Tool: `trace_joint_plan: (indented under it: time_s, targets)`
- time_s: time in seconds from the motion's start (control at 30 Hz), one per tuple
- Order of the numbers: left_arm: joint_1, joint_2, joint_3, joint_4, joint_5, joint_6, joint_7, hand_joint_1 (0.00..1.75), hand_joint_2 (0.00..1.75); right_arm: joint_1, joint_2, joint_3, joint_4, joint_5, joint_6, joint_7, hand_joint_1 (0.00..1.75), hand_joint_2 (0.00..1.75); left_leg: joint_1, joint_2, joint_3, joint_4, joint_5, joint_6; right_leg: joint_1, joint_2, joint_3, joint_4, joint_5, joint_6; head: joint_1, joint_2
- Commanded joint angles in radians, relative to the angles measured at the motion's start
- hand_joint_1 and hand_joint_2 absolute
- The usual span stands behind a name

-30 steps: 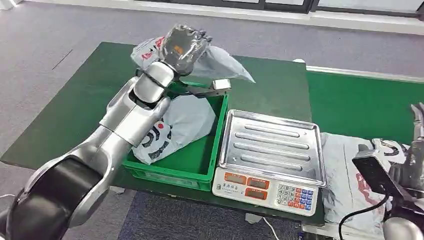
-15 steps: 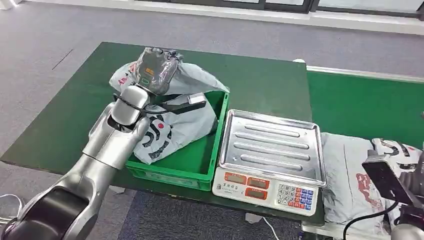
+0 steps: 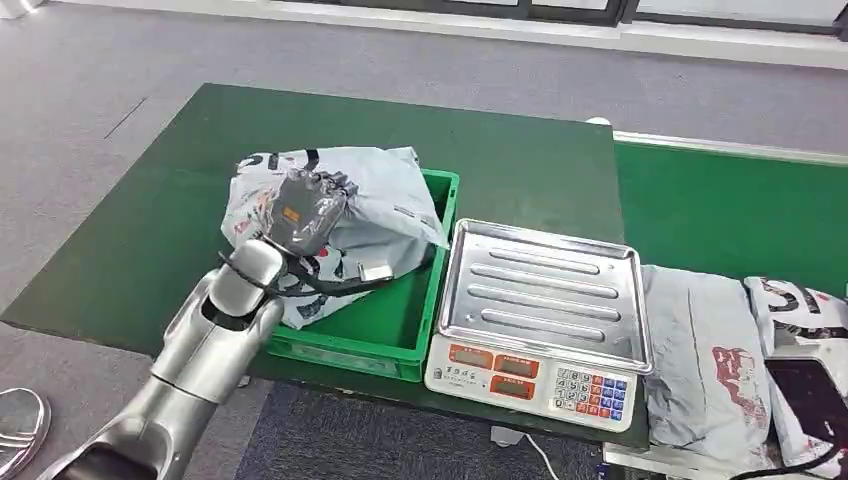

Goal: Moved the parcel from conveyor to table for the left to box.

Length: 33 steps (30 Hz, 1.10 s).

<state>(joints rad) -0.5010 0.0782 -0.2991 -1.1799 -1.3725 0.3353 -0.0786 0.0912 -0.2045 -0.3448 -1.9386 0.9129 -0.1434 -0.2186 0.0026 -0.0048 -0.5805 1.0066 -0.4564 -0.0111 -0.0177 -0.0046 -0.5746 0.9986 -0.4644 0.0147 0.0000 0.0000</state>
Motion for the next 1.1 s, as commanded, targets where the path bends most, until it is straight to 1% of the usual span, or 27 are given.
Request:
trace_joint_plan:
  time_s: [0.03,0.13,0.17,0.2,0.23,0.27,0.33,0.37,0.4,0.43,0.5,0.53,0.6,0.67,0.73,0.87,0.9,0.97,1.03,1.07,1.1]
  targets:
    - [0.013,-0.008,-0.027,0.097,0.019,-0.016,-0.017,1.75,1.75,0.018,0.041,-0.032,-0.004,-0.001,-0.001,0.000,0.00,1.75,0.001,0.001,0.002,-0.002,0.001,0.000,0.001,0.001,0.002,-0.003,0.001,-0.001,0.000,0.000]
    - [0.064,-0.048,-0.041,0.142,0.085,-0.044,-0.055,1.75,1.75,0.034,0.045,-0.042,-0.020,-0.001,-0.012,0.001,0.00,1.75,0.001,-0.001,0.003,-0.003,0.001,0.000,0.001,0.000,0.004,-0.004,0.001,-0.001,0.000,0.000]
    - [0.088,-0.061,-0.048,0.169,0.127,-0.081,-0.068,1.75,1.75,0.037,0.036,-0.044,-0.021,-0.005,-0.005,0.001,0.00,1.75,0.000,-0.001,0.003,-0.003,0.001,0.000,0.000,0.000,0.003,-0.003,0.000,-0.001,0.000,0.000]
    - [0.099,-0.066,-0.055,0.196,0.127,-0.095,-0.056,1.64,1.75,0.033,0.030,-0.044,-0.018,-0.008,-0.001,0.000,0.00,1.75,0.000,-0.001,0.005,-0.004,0.001,0.000,0.000,-0.001,0.005,-0.004,0.001,-0.001,0.000,0.000]
    - [0.103,-0.070,-0.064,0.243,0.128,-0.134,-0.037,0.00,1.75,0.020,0.018,-0.039,-0.006,-0.010,0.007,-0.002,0.00,1.75,0.000,-0.001,0.006,-0.006,0.001,0.000,0.000,-0.001,0.006,-0.007,0.001,-0.001,0.000,0.000]
    - [0.102,-0.076,-0.060,0.283,0.139,-0.211,-0.006,0.00,1.75,0.009,0.012,-0.036,0.003,-0.012,0.011,-0.002,0.00,1.75,-0.001,0.000,0.006,-0.005,0.001,0.000,-0.001,0.000,0.005,-0.005,0.000,-0.001,0.000,0.000]
    - [0.091,-0.073,-0.067,0.334,0.161,-0.255,-0.020,0.00,1.75,-0.011,0.010,-0.033,0.027,-0.011,0.011,-0.001,0.00,1.75,-0.001,0.002,0.006,-0.005,0.001,0.000,0.000,0.002,0.006,-0.005,0.001,-0.001,0.000,0.000]
    - [0.081,-0.068,-0.067,0.336,0.182,-0.271,-0.053,0.00,1.75,-0.017,0.012,-0.029,0.033,-0.008,0.012,-0.001,0.00,1.75,0.000,0.002,0.005,-0.005,0.000,0.000,0.000,0.003,0.005,-0.006,0.002,-0.001,0.000,0.000]
    - [0.073,-0.062,-0.064,0.319,0.216,-0.300,-0.082,0.00,0.00,-0.015,0.014,-0.028,0.032,-0.004,0.011,0.001,0.00,1.75,0.000,0.002,0.003,-0.002,-0.001,0.001,0.000,0.003,0.003,-0.002,0.001,0.000,0.000,0.000]
    - [0.070,-0.035,-0.083,0.256,0.236,-0.375,-0.085,0.00,0.00,-0.009,0.020,-0.029,0.028,0.001,0.007,0.002,0.00,1.75,0.000,0.002,0.003,-0.003,0.000,0.001,0.001,0.003,0.003,-0.003,0.002,-0.001,0.000,0.000]
    - [0.073,-0.019,-0.091,0.206,0.249,-0.424,-0.075,0.00,0.00,-0.004,0.022,-0.029,0.025,0.003,0.004,0.002,0.00,1.75,0.001,0.001,0.000,0.000,-0.001,0.000,0.001,0.002,0.000,-0.001,0.001,-0.001,0.000,0.000]
    - [0.071,-0.002,-0.110,0.173,0.256,-0.443,-0.102,0.00,0.00,-0.002,0.025,-0.030,0.023,0.005,0.004,0.003,0.00,1.75,0.001,0.001,0.001,-0.001,0.000,0.000,0.002,0.002,0.000,-0.002,0.001,-0.002,0.000,0.000]
    - [0.072,0.037,-0.136,0.055,0.304,-0.499,-0.146,0.00,0.00,0.013,0.033,-0.037,0.008,0.008,0.002,0.004,0.00,1.75,0.001,0.001,0.000,0.000,0.000,0.000,0.001,0.001,0.000,-0.001,0.001,-0.001,0.000,0.000]
    - [0.074,0.075,-0.159,-0.092,0.362,-0.544,-0.156,0.00,0.00,0.047,0.044,-0.057,-0.024,0.005,0.006,0.008,0.00,1.75,0.001,0.002,-0.001,0.000,-0.001,0.000,0.001,0.002,-0.001,0.000,0.001,-0.001,0.000,0.000]
    - [0.073,0.096,-0.163,-0.180,0.399,-0.577,-0.145,0.00,0.00,0.075,0.051,-0.079,-0.048,-0.004,0.009,0.005,0.00,1.75,0.002,0.001,-0.003,0.002,-0.001,0.000,0.002,0.001,-0.002,0.001,0.000,-0.001,0.000,0.000]
    - [0.080,0.102,-0.168,-0.190,0.402,-0.585,-0.141,0.00,0.00,0.079,0.052,-0.083,-0.053,-0.007,0.012,0.002,0.00,1.75,0.001,-0.001,0.000,0.000,-0.001,0.000,0.002,-0.001,0.000,-0.001,-0.001,-0.001,0.000,0.000]
    - [0.078,0.100,-0.168,-0.182,0.408,-0.573,-0.142,0.00,0.00,0.074,0.054,-0.084,-0.049,-0.008,0.014,0.001,0.00,1.75,0.001,0.000,0.000,0.000,-0.001,0.000,0.001,0.000,0.000,-0.001,-0.001,-0.002,0.000,0.000]
    - [0.090,0.112,-0.160,-0.251,0.448,-0.509,-0.172,0.00,0.00,0.098,0.062,-0.098,-0.070,-0.011,0.011,0.000,0.00,1.75,0.001,0.001,-0.001,0.000,-0.002,0.000,0.001,0.002,-0.001,0.000,0.000,-0.001,0.000,0.000]
    - [0.105,0.124,-0.143,-0.328,0.489,-0.490,-0.173,0.00,0.00,0.128,0.072,-0.111,-0.093,-0.018,0.010,-0.003,0.00,1.75,0.001,0.000,-0.002,0.000,-0.002,-0.001,0.001,0.001,-0.002,0.000,0.000,-0.002,0.000,0.000]
    - [0.118,0.124,-0.123,-0.388,0.519,-0.472,-0.174,0.00,1.75,0.156,0.091,-0.125,-0.113,-0.023,0.009,-0.015,0.00,1.75,0.002,-0.001,-0.001,0.000,-0.001,-0.001,0.002,0.000,-0.001,-0.001,-0.001,-0.002,0.000,0.000]
    - [0.122,0.119,-0.114,-0.417,0.534,-0.461,-0.176,0.00,1.75,0.171,0.102,-0.132,-0.122,-0.023,0.009,-0.024,0.00,1.75,0.002,-0.001,-0.002,0.000,-0.002,-0.001,0.002,0.000,-0.001,-0.001,-0.001,-0.002,0.000,0.000]
